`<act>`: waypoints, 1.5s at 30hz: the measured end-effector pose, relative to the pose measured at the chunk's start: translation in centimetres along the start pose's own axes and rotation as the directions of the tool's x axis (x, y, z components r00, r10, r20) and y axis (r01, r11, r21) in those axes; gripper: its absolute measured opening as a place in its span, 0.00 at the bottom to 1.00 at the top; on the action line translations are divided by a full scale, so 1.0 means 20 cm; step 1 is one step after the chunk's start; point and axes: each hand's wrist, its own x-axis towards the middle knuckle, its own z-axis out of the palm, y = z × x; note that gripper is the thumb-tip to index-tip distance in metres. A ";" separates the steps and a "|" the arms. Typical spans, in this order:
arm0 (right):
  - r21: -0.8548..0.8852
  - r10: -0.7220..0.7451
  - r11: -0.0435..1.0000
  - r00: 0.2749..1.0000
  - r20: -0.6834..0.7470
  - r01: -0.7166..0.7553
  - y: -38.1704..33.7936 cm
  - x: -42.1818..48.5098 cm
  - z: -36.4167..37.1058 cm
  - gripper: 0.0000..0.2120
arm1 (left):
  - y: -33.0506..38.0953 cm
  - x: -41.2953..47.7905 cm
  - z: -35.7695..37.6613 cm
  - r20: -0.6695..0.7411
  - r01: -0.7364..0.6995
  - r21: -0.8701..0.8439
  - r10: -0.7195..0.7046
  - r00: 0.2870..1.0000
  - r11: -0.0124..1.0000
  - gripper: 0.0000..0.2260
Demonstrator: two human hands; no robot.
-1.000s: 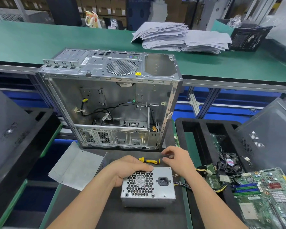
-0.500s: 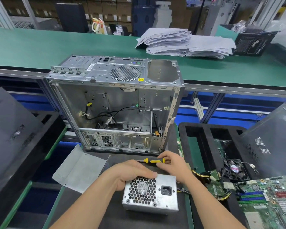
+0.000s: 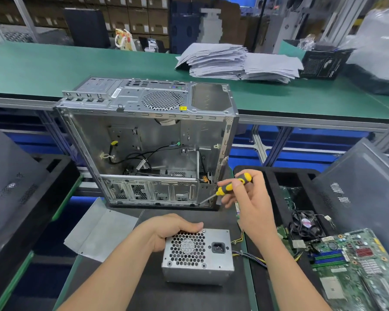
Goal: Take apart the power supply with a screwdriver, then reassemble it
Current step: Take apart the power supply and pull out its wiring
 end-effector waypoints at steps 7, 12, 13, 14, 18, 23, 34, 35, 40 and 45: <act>-0.270 -0.104 0.954 0.987 0.123 0.134 -0.11 -0.07 0.01 0.02 | 0.02 -0.01 0.02 -0.032 0.005 0.036 -0.004 0.999 0.999 0.23; -0.355 -0.091 0.921 0.975 0.205 0.160 -0.12 -0.12 0.06 0.07 | 0.02 -0.01 0.02 -0.029 0.006 0.027 -0.006 1.000 1.000 0.25; -0.370 -0.090 0.914 0.972 0.218 0.168 -0.12 -0.13 0.06 0.08 | 0.02 -0.01 0.02 -0.030 0.004 0.028 -0.003 1.000 1.000 0.26; -0.382 -0.087 0.908 0.969 0.230 0.172 -0.11 -0.13 0.07 0.08 | 0.02 -0.01 0.02 -0.029 0.003 0.030 -0.002 1.000 1.000 0.26; -0.404 -0.078 0.897 0.964 0.255 0.180 -0.10 -0.14 0.07 0.09 | 0.01 -0.01 0.01 -0.018 0.001 0.027 0.000 1.000 1.000 0.24; -0.400 -0.068 0.900 0.964 0.259 0.171 -0.11 -0.15 0.07 0.10 | 0.01 0.00 0.01 -0.011 0.007 0.018 -0.007 1.000 1.000 0.23; -0.394 -0.040 0.907 0.961 0.273 0.150 -0.09 -0.15 0.07 0.11 | 0.01 0.01 0.00 -0.004 -0.002 0.013 0.002 1.000 1.000 0.24; -0.398 -0.036 0.906 0.961 0.273 0.146 -0.09 -0.15 0.07 0.11 | 0.01 0.01 0.00 -0.003 -0.003 0.018 0.003 1.000 1.000 0.24; -0.391 -0.054 0.907 0.965 0.257 0.155 -0.09 -0.15 0.07 0.10 | 0.00 0.01 0.00 -0.007 -0.009 0.039 0.009 1.000 0.999 0.24; -0.388 -0.070 0.908 0.970 0.233 0.159 -0.11 -0.15 0.06 0.10 | 0.00 0.02 0.00 -0.008 -0.011 0.057 0.012 1.000 0.998 0.24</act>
